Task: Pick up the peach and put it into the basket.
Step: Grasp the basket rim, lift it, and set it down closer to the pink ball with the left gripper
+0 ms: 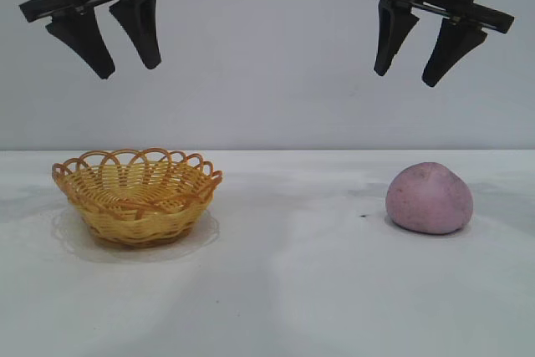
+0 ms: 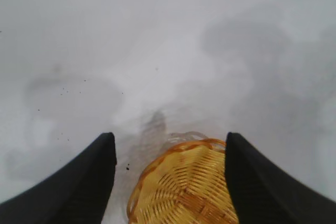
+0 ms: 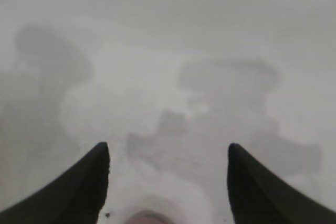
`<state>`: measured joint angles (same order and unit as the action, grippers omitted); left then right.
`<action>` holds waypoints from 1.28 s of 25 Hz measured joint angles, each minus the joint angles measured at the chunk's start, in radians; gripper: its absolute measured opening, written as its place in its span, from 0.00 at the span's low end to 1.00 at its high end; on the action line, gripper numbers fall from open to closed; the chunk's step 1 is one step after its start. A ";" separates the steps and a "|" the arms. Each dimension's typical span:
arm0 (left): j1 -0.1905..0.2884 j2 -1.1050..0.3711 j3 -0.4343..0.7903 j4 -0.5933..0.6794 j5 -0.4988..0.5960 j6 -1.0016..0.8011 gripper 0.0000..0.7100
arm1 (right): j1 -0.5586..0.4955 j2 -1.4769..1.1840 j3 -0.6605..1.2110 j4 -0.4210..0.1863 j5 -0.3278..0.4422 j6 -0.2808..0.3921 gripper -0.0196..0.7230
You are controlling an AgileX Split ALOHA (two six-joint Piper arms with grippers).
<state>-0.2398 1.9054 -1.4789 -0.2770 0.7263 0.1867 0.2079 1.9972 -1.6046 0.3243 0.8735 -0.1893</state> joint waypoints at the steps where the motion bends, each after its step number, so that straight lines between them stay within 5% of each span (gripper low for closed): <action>1: 0.000 0.000 0.000 0.006 0.015 0.009 0.56 | 0.000 0.000 0.000 0.000 0.000 0.000 0.59; 15: -0.002 0.126 -0.016 0.068 0.161 0.319 0.56 | 0.000 0.000 0.000 -0.008 0.012 -0.004 0.59; 32: -0.002 0.347 -0.295 0.095 0.318 0.408 0.56 | 0.000 0.008 0.000 -0.020 0.022 -0.004 0.59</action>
<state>-0.2413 2.2524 -1.7738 -0.1821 1.0442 0.5949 0.2079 2.0048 -1.6046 0.3046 0.8959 -0.1931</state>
